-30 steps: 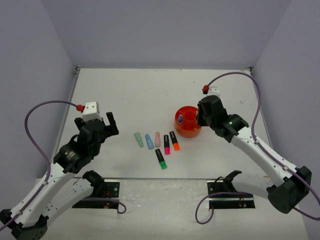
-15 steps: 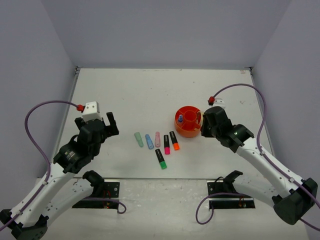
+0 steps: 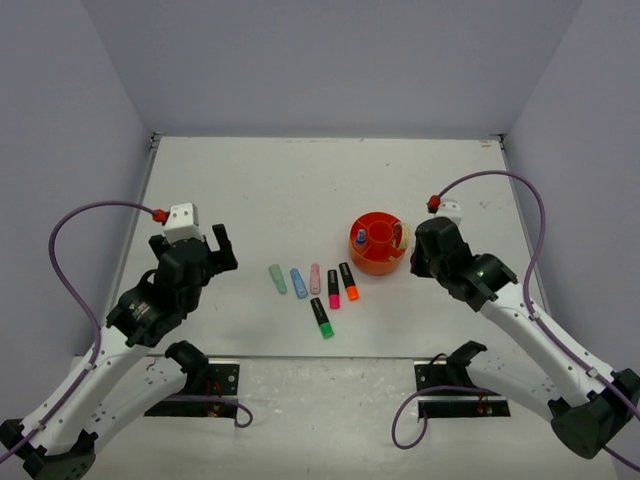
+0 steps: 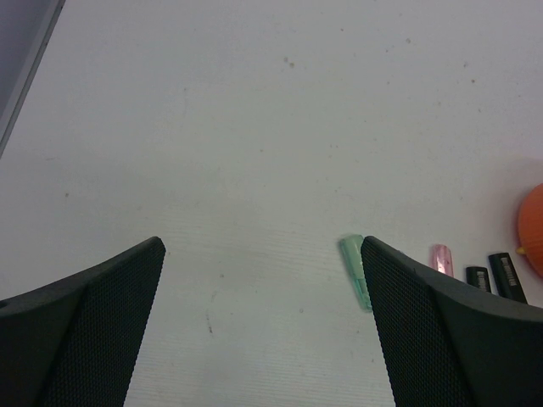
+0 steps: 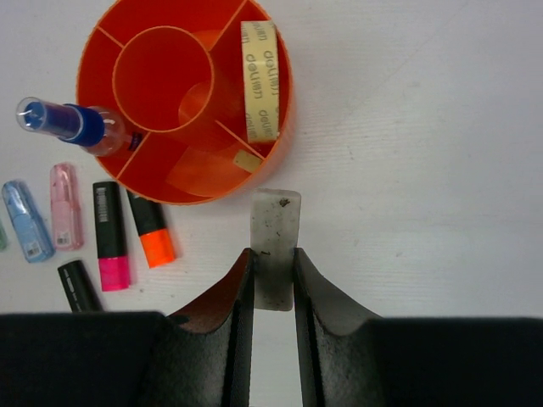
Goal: Sort the stationery into containers
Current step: Place the stationery in the storage box.
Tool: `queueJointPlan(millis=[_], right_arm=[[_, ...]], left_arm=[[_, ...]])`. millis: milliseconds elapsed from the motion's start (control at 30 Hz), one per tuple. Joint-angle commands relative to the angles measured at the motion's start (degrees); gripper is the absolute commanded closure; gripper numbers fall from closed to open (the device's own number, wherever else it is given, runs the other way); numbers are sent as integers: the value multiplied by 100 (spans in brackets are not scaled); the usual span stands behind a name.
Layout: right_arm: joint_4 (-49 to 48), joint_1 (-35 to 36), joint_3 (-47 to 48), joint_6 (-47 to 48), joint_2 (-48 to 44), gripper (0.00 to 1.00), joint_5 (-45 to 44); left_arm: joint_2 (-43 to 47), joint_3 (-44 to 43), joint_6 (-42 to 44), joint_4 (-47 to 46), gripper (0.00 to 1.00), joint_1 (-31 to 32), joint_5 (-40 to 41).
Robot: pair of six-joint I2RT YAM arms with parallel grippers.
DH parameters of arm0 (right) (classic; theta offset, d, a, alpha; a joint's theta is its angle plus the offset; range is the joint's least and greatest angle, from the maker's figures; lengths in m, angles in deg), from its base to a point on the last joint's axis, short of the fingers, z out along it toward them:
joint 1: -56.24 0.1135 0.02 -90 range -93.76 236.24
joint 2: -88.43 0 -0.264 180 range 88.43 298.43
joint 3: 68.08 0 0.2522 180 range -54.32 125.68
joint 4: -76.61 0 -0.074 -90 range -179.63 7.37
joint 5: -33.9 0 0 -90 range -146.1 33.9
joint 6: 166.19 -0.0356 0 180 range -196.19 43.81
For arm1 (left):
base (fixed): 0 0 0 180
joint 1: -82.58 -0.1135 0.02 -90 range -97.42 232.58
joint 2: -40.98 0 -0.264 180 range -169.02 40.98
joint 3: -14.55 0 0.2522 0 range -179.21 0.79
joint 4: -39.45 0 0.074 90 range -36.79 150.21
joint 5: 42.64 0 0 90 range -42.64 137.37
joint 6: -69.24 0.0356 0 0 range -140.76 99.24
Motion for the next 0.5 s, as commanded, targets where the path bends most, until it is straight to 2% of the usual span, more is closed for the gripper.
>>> queueJointPlan(millis=[0, 467], right_arm=[[402, -28, 87, -213, -159, 100, -762], [418, -28, 68, -204, -191, 100, -693]], left_arm=[[51, -3, 111, -296, 0, -42, 23], [66, 1, 120, -296, 0, -47, 14]])
